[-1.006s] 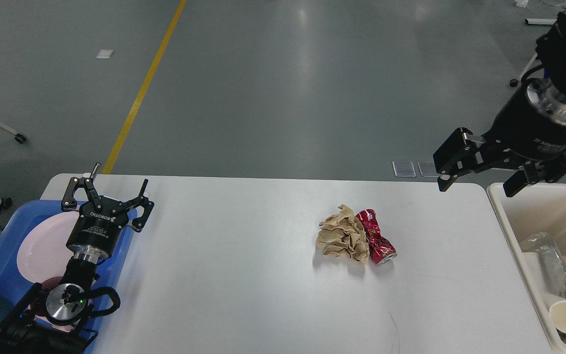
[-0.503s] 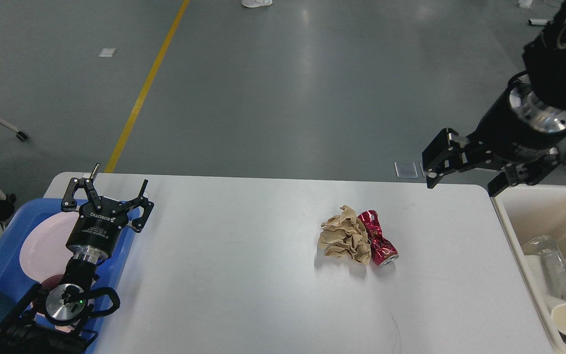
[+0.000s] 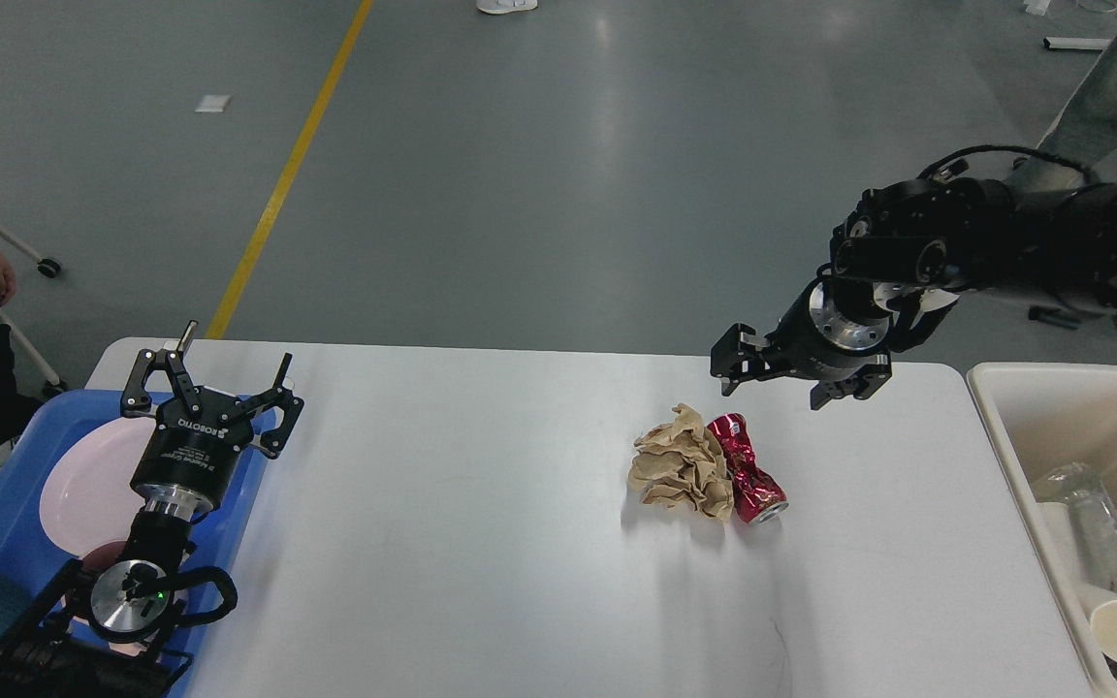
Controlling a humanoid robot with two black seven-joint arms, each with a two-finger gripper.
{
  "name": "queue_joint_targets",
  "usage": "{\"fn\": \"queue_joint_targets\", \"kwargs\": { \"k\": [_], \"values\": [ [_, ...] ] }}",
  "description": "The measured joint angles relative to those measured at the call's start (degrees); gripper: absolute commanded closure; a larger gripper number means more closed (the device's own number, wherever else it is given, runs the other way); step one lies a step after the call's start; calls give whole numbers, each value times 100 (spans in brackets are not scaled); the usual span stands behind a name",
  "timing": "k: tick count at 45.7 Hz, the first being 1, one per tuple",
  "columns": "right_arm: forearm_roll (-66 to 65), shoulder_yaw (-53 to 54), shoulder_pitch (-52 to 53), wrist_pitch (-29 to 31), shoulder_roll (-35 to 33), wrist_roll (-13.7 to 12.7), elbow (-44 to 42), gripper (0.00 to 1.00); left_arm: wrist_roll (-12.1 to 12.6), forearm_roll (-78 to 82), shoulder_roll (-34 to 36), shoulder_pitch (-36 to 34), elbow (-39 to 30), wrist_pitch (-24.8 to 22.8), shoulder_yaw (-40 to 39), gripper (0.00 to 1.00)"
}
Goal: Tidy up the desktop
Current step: 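Move the right gripper over the crumpled tan paper, then lower the right gripper and grasp the tan paper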
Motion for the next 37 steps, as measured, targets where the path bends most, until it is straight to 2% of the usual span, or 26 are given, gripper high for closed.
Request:
{"fn": "queue_joint_targets", "kwargs": {
  "k": [7, 16, 29, 37],
  "values": [
    [1, 388, -1026, -21, 639, -40, -1280, 3, 0, 1, -1, -1, 0, 0, 0, 4],
    [-23, 580, -2075, -73, 1169, -245, -2526, 3, 0, 2, -1, -2, 0, -3, 0, 3],
    [-107, 745, -2943, -622, 1412, -283, -3282, 3, 0, 2, -3, -4, 0, -9, 0, 3],
    [-107, 799, -3095, -906, 1476, -283, -3331, 15, 0, 2, -3, -5, 0, -9, 0, 4]
  ]
}}
